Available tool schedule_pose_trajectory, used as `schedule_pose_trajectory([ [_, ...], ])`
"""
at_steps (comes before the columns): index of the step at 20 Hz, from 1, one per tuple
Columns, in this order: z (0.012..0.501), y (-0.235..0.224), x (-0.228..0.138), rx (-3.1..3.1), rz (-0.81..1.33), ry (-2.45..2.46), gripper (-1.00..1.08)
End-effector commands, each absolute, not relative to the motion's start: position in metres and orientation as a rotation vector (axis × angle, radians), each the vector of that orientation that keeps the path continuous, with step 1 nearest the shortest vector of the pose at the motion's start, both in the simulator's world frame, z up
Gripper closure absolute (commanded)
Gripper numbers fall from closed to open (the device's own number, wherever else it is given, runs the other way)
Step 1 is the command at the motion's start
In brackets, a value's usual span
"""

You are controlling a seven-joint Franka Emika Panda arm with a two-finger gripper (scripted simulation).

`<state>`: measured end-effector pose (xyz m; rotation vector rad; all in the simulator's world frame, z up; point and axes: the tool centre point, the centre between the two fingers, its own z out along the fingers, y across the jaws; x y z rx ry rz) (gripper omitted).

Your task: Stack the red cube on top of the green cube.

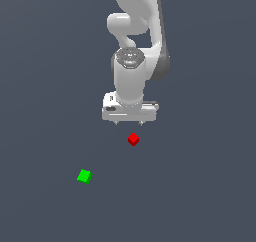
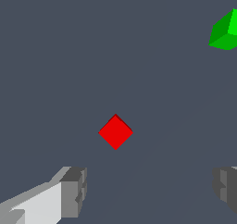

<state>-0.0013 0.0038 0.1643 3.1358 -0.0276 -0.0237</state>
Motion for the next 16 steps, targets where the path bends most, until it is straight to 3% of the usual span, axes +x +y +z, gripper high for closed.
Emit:
schedule_pose_trajectory([
  [1,0.164,0.004,-0.001,3.136,-0.024,-0.028,-0.92],
  [16,0.146,0.008,-0.003,3.125,-0.019,-0.267,-0.92],
])
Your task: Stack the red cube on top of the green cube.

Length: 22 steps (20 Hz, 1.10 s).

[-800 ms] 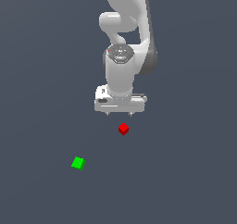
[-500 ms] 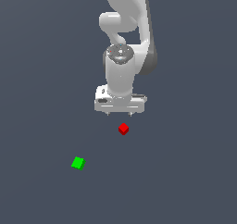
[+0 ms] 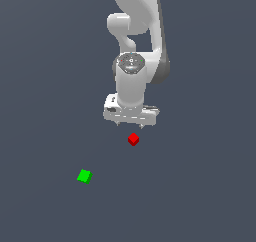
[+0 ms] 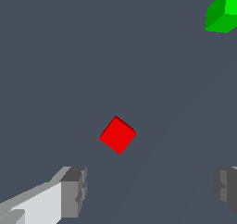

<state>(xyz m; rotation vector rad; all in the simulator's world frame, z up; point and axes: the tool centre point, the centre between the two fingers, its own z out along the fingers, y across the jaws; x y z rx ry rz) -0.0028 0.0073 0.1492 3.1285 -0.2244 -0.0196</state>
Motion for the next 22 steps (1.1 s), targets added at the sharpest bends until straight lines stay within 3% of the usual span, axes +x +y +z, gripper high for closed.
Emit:
schedule_pose_trajectory([
  [1,0.143,0.009,-0.003,3.122,-0.018,-0.301,-0.92],
  [22,0.08,0.025,-0.002,2.947,-0.002,-1.085,-0.92],
])
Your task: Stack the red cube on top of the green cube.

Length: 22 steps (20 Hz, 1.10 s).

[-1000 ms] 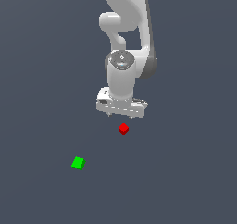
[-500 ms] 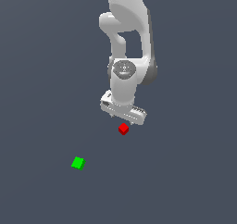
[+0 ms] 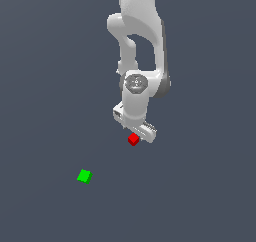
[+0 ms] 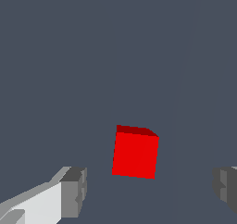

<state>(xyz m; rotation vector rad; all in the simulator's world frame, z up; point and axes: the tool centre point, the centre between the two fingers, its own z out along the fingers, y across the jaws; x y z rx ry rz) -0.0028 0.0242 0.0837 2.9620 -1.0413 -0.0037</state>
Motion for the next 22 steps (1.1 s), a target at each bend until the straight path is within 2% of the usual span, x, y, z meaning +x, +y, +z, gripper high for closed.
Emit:
schedule_pose_trajectory([
  [1,0.078,0.025,-0.002,2.938,-0.002,-1.108,-0.92],
  [22,0.056,0.028,-0.001,2.899,0.0,-1.21,-0.92],
])
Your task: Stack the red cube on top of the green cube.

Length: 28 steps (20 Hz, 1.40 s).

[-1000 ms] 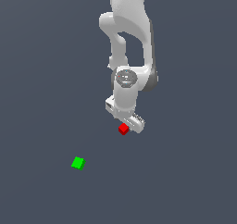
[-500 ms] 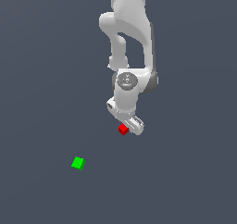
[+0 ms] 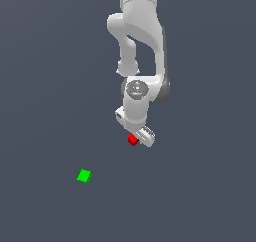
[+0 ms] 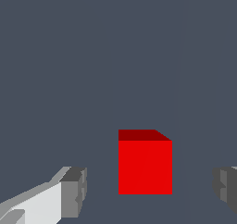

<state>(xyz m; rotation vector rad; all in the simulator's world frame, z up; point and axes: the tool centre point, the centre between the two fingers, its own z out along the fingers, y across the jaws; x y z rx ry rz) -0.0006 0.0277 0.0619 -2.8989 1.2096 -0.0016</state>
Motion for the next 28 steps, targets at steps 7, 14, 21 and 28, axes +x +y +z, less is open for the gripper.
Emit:
schedule_pose_trajectory([
  [7,0.024,0.027,-0.002,-2.899,0.0,1.21,-0.92],
  [14,0.02,0.027,-0.001,-2.9,0.0,1.209,1.08],
  [21,0.02,0.027,-0.001,-2.9,0.0,1.209,1.08],
  [28,0.031,0.028,-0.001,-2.9,0.0,1.208,1.08],
])
